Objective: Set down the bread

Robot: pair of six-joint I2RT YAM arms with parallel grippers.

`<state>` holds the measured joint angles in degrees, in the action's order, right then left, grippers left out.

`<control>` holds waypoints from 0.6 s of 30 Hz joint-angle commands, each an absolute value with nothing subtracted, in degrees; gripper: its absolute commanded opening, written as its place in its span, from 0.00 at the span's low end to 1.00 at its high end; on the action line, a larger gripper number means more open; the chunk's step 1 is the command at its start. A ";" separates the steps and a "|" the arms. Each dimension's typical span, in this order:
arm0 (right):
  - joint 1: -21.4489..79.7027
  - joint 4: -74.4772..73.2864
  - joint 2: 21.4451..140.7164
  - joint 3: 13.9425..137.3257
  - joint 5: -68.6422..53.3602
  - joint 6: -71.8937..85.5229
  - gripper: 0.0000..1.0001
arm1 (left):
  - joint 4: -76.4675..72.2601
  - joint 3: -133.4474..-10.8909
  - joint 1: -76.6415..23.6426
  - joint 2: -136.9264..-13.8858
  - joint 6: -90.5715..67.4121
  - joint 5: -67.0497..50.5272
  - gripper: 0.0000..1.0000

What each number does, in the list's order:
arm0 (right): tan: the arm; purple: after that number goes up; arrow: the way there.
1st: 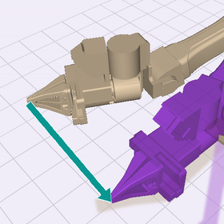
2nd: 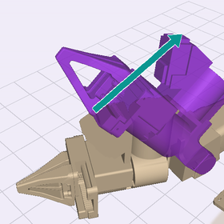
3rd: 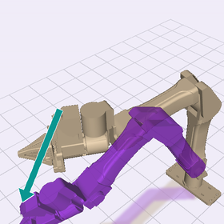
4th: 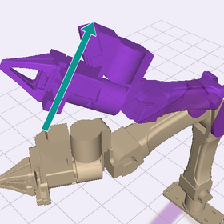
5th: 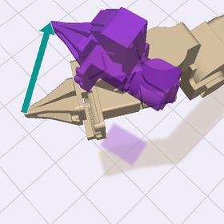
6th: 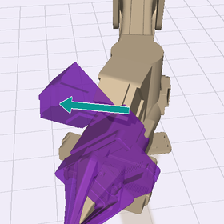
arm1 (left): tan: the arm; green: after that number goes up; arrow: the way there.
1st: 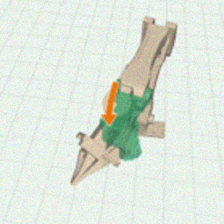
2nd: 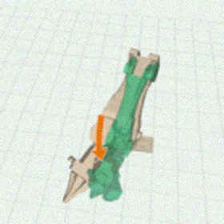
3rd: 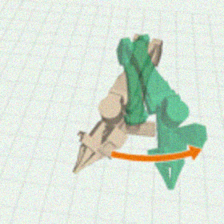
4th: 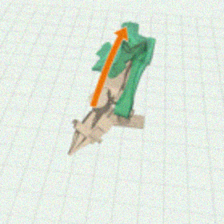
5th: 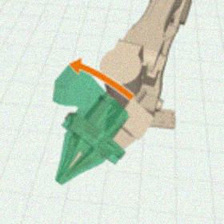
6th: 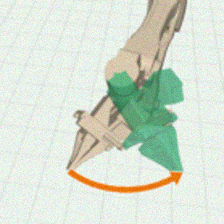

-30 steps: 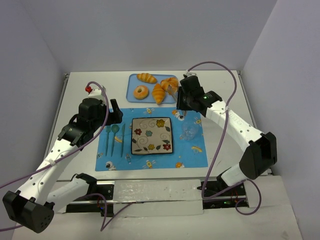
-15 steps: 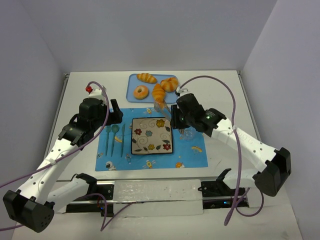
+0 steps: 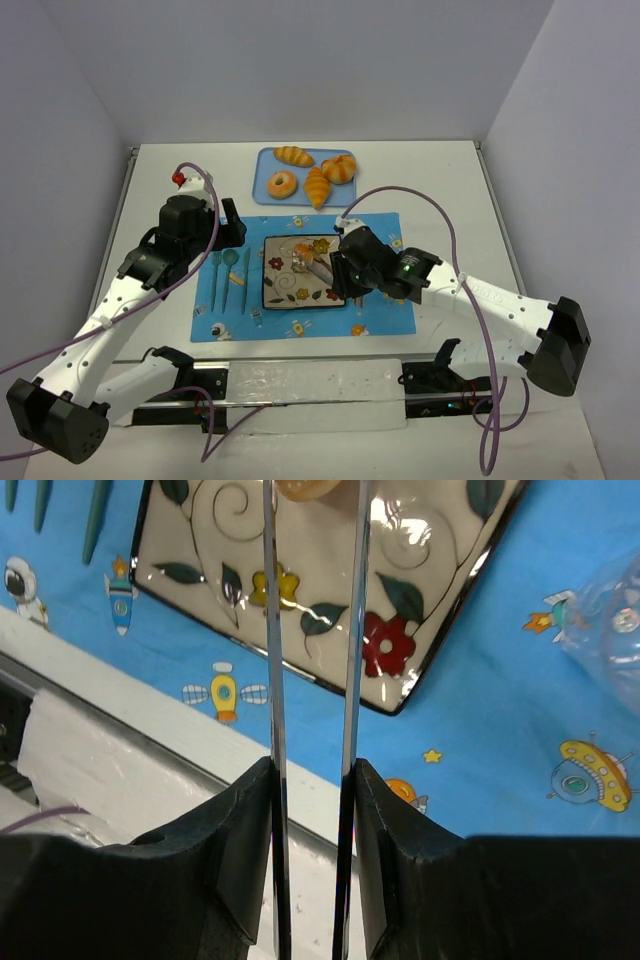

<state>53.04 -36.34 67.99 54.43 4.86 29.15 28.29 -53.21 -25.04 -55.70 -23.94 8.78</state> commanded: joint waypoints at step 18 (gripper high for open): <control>56.43 -35.68 67.85 55.46 8.79 31.29 0.45 | 26.72 -53.44 -24.79 -56.16 -24.26 8.53 0.88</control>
